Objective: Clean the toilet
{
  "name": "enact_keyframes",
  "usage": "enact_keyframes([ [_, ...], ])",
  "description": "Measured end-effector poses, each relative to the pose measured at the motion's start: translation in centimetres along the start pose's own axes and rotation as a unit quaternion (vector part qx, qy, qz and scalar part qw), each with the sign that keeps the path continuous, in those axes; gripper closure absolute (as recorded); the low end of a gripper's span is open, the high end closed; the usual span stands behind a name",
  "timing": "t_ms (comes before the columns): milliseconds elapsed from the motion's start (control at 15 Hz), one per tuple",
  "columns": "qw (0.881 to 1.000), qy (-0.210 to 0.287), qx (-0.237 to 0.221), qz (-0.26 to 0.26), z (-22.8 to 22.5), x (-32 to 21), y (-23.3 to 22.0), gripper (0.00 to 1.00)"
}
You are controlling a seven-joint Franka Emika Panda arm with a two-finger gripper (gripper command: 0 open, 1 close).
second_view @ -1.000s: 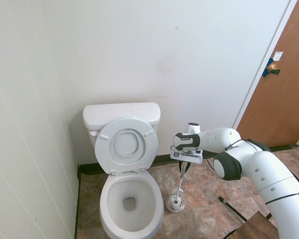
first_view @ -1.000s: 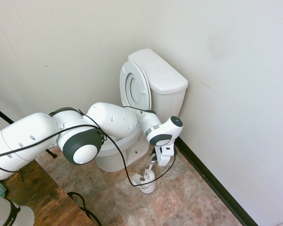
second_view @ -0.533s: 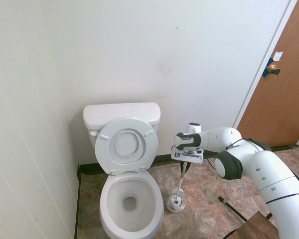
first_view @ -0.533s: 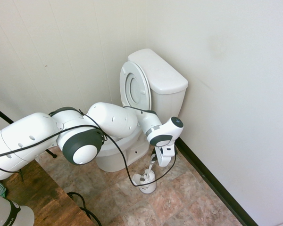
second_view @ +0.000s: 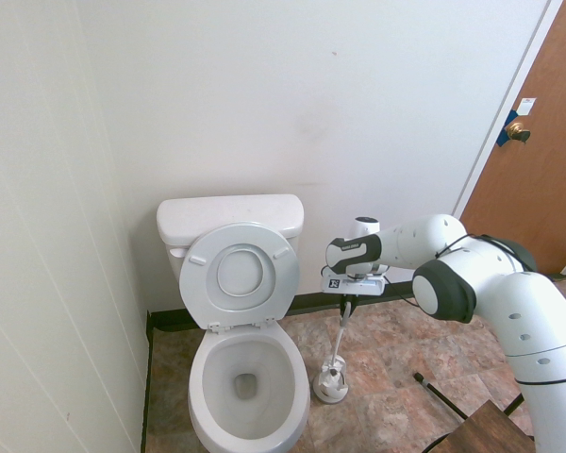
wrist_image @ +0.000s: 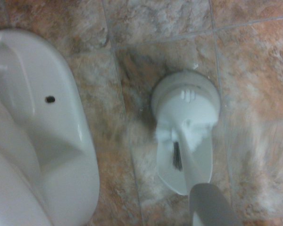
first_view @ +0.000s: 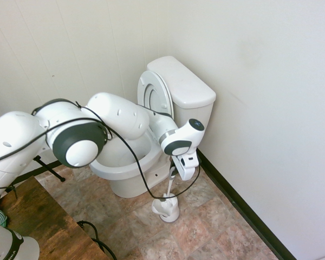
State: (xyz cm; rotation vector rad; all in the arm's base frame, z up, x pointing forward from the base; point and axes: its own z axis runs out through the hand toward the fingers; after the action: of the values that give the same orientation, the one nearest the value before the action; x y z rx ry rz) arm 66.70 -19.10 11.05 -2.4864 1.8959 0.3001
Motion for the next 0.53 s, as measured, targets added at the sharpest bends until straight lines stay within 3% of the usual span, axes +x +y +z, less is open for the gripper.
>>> enact_keyframes([
  [533, 0.997, 0.061, 0.032, -0.036, -16.5, -7.1, 5.4, 1.0],
])
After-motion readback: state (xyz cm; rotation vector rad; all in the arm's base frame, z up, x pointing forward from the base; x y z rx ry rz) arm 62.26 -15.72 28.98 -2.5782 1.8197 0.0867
